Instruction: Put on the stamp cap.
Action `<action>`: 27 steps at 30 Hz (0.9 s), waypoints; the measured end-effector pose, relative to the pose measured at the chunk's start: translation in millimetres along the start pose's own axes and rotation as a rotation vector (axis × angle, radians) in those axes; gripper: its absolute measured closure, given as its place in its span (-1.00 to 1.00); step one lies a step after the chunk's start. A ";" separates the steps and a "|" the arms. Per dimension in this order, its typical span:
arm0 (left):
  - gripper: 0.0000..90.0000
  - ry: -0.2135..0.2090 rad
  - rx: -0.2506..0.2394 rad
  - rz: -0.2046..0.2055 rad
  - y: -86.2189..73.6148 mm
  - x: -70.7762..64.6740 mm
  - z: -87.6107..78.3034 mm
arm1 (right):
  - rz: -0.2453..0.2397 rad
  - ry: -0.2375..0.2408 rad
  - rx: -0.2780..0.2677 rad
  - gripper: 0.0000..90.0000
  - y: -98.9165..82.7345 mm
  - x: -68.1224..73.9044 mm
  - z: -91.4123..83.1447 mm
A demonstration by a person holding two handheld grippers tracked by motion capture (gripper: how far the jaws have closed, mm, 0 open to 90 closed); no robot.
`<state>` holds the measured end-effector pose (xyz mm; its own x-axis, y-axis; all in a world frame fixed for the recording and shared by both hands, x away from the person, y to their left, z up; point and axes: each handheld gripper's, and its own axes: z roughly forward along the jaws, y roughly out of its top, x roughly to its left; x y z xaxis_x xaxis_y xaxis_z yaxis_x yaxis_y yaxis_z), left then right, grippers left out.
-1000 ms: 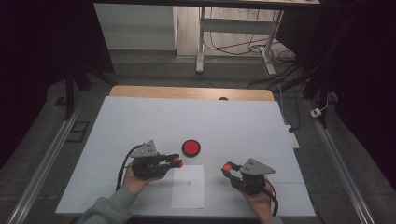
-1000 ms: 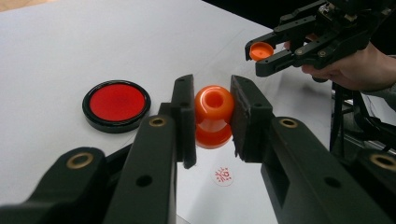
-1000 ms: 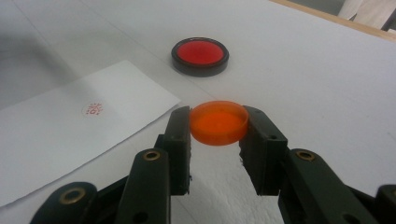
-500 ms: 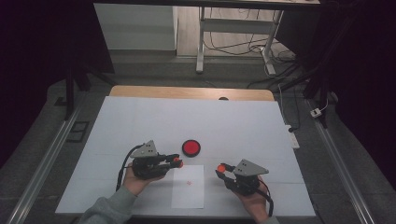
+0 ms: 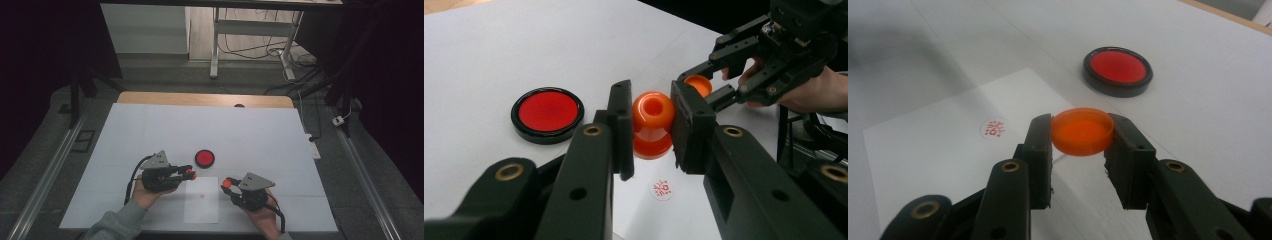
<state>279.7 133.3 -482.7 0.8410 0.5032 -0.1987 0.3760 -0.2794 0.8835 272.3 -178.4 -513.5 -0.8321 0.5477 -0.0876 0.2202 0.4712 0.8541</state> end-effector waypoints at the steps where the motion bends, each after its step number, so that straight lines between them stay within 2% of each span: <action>1: 0.61 0.000 0.000 0.000 0.0 -0.1 0.0 | -0.006 0.002 0.005 0.42 0.5 1.1 1.1; 27: 0.61 0.000 0.007 0.004 -0.8 -0.2 2.9 | -0.040 0.072 0.021 0.42 6.5 23.2 18.8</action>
<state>280.4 131.1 -484.5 0.8426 0.5019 -0.1954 0.3755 -0.2872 0.8812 264.0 -149.5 -519.6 -0.8749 0.4770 -0.0835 0.1958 0.5062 0.8399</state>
